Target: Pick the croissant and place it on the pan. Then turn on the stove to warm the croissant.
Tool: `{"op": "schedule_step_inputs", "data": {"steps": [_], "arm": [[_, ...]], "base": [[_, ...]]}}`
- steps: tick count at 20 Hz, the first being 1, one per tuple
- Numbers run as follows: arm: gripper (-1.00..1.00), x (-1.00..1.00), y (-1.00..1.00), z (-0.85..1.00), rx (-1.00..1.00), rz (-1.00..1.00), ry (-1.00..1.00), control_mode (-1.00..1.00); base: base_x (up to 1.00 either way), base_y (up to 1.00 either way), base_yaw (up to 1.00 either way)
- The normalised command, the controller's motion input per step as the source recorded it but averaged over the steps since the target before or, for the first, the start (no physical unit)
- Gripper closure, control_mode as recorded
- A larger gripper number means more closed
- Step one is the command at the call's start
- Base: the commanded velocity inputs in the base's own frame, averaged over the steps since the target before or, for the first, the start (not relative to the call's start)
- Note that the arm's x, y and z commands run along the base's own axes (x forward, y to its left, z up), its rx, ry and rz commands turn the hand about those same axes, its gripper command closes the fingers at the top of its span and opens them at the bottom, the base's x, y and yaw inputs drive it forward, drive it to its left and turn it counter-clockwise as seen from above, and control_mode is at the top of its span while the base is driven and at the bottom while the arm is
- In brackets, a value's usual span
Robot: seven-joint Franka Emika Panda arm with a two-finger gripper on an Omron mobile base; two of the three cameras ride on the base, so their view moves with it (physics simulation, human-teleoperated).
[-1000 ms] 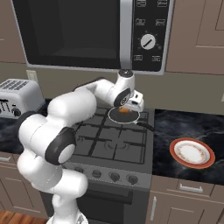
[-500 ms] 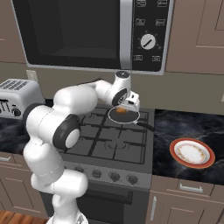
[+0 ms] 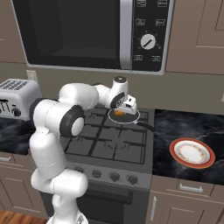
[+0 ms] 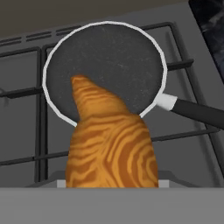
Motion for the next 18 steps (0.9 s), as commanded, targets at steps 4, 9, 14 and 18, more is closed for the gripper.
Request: {"op": "schedule_step_inputs", "data": {"steps": [4,9,14,18], "arm": [[1.0,0.3,0.09,-0.33,0.0,0.0,0.03,-1.0],[1.0,0.29,0.04,-0.33,0.0,0.0,0.03,-1.0],[1.0,0.32,0.0,-0.32,0.0,0.0,0.01,-1.0],[1.0,0.32,0.0,-0.26,0.0,0.0,0.0,-1.0]], "base": [[0.0,0.0,0.0],[0.0,0.0,0.0],[0.0,0.0,0.0],[0.0,0.0,0.0]]}}
